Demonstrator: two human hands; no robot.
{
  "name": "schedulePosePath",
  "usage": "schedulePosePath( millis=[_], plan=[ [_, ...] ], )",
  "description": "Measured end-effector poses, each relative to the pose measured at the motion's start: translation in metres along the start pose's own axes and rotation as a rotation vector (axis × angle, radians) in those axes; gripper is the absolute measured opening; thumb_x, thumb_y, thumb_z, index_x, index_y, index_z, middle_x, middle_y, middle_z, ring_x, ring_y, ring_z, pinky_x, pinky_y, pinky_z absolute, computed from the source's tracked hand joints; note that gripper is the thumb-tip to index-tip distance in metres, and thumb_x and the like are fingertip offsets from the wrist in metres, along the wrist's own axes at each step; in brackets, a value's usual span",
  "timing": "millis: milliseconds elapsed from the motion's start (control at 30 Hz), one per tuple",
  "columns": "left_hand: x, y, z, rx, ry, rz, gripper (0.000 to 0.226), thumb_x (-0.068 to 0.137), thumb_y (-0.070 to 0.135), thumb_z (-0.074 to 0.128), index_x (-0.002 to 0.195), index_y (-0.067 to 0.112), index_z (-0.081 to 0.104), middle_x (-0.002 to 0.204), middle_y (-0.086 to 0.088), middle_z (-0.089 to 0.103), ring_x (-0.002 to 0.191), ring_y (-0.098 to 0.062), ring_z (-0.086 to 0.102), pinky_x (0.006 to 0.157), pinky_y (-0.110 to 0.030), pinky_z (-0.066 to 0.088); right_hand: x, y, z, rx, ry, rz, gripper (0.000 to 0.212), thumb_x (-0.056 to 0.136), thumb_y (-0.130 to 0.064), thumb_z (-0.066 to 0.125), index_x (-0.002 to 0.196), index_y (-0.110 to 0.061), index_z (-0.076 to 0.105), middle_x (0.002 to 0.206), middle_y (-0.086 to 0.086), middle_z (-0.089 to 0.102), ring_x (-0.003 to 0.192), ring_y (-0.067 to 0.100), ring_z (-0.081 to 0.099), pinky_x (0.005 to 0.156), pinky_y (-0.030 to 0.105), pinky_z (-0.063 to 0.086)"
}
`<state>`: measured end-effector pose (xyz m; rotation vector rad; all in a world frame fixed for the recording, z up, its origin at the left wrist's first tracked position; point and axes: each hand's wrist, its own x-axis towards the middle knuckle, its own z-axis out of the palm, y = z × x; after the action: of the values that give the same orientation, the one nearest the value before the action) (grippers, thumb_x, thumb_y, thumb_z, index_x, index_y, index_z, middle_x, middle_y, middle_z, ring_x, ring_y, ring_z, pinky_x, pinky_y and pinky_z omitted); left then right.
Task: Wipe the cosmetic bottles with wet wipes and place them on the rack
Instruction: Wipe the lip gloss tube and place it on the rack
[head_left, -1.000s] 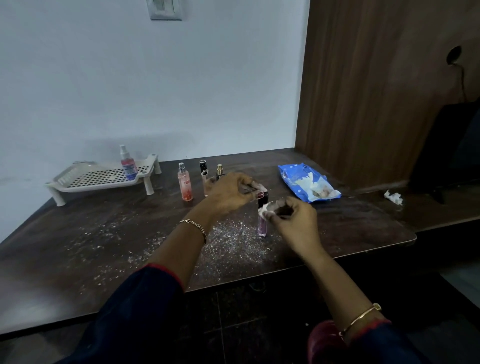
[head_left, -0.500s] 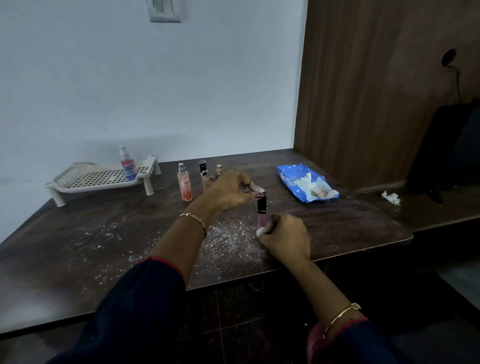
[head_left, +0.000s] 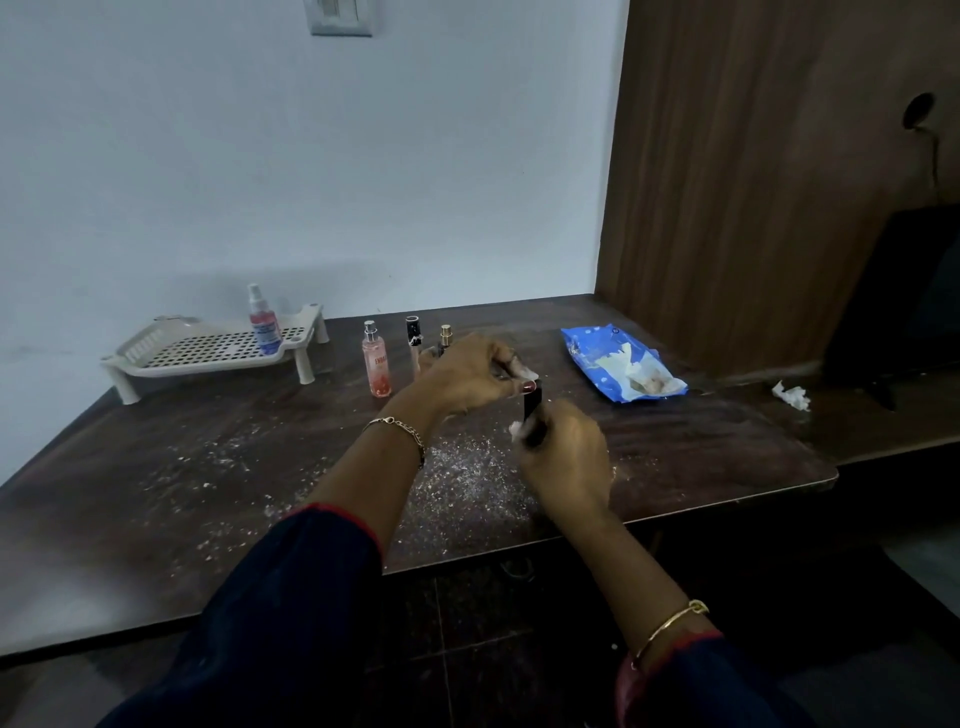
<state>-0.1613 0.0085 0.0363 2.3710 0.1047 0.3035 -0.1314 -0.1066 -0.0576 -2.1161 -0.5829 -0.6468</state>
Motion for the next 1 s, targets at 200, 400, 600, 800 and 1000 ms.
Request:
schedulePosePath(
  millis=[200,400,600,800,1000],
  plan=[
    [0.002,-0.005,0.000,-0.017,-0.014,0.003,0.022,0.082,0.001,0.065,0.104,-0.005,0.065,0.104,-0.006,0.066,0.093,-0.009,0.055,0.059,0.011,0.032,-0.005,0.020,-0.002,0.046,0.024,0.057,0.015,0.074,-0.019,0.070,0.063,-0.014,0.060,0.066,0.003,0.065,0.062,0.023,0.061,0.055,0.027,0.038],
    [0.002,-0.007,0.001,-0.042,-0.005,0.015,0.021,0.081,-0.002,0.065,0.102,-0.008,0.065,0.106,-0.010,0.067,0.090,-0.009,0.057,0.061,0.009,0.037,0.009,0.017,-0.007,0.267,0.029,0.099,0.017,0.068,-0.022,0.081,0.066,-0.018,0.064,0.069,-0.007,0.068,0.065,0.005,0.062,0.066,0.018,0.045],
    [0.005,-0.006,0.002,-0.053,-0.007,0.015,0.022,0.082,-0.001,0.066,0.102,-0.007,0.065,0.110,-0.012,0.067,0.092,-0.009,0.057,0.057,0.008,0.037,0.010,0.017,0.000,0.613,0.020,0.388,0.018,0.065,-0.010,0.084,0.066,-0.016,0.066,0.066,-0.004,0.069,0.059,0.007,0.064,0.064,0.024,0.054],
    [0.007,-0.006,0.003,-0.049,-0.008,-0.001,0.019,0.082,0.002,0.066,0.101,-0.005,0.066,0.110,-0.012,0.067,0.096,-0.012,0.059,0.058,0.008,0.037,0.013,0.014,-0.003,0.940,-0.038,0.601,0.023,0.067,0.008,0.077,0.070,-0.010,0.064,0.069,0.005,0.066,0.059,0.010,0.061,0.059,0.021,0.051],
    [0.009,-0.008,0.003,-0.003,-0.010,0.007,0.020,0.083,0.005,0.066,0.102,-0.001,0.066,0.110,-0.005,0.067,0.098,-0.010,0.059,0.071,0.006,0.038,0.014,0.013,-0.003,0.884,-0.055,0.570,0.024,0.066,0.007,0.079,0.070,-0.011,0.063,0.069,0.007,0.067,0.060,0.014,0.062,0.056,0.024,0.052]
  ],
)
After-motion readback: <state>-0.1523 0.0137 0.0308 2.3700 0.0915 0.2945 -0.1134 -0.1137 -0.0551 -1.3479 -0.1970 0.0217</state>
